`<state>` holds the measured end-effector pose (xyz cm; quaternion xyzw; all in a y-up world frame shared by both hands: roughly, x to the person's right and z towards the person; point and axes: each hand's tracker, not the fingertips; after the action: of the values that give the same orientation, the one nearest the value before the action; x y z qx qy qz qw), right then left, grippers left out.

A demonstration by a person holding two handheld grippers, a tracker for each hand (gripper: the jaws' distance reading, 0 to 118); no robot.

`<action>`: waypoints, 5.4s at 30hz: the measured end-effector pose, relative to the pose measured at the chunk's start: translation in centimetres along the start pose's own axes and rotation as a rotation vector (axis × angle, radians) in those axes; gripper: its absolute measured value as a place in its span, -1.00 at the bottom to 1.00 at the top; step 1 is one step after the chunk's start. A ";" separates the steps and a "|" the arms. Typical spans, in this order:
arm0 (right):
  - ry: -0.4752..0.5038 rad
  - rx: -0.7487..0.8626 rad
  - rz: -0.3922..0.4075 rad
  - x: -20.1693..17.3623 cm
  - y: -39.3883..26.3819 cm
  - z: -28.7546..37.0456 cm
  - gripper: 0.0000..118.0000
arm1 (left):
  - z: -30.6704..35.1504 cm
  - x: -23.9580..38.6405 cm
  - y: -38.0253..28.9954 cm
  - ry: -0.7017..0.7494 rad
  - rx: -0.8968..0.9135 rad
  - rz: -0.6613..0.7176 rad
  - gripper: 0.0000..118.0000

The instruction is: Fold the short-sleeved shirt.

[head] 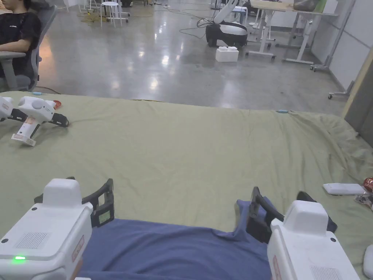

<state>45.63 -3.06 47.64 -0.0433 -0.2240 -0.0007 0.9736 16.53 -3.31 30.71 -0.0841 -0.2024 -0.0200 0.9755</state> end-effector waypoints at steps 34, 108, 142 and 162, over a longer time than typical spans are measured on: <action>-0.068 -0.178 0.055 1.5 -4.8 -4.7 -0.96 | -22.2 -10.4 -12.4 -0.016 -0.860 0.088 0.28; -0.057 -0.948 0.116 12.7 -15.2 7.5 -0.81 | 3.2 -11.5 -16.4 -0.099 -0.795 -0.059 -0.61; -0.078 0.089 0.013 -2.6 1.6 0.7 -0.99 | 2.5 -0.5 0.7 0.012 -0.003 -0.025 -1.00; 0.050 -0.133 0.049 -2.2 -3.3 -0.2 -0.99 | -1.4 -20.4 -15.6 -0.336 -0.810 0.480 -0.36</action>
<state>43.67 -6.37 46.83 -0.1132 -0.1977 0.0071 0.9737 -2.76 -18.82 23.73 -0.5024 -0.3078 0.1421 0.7954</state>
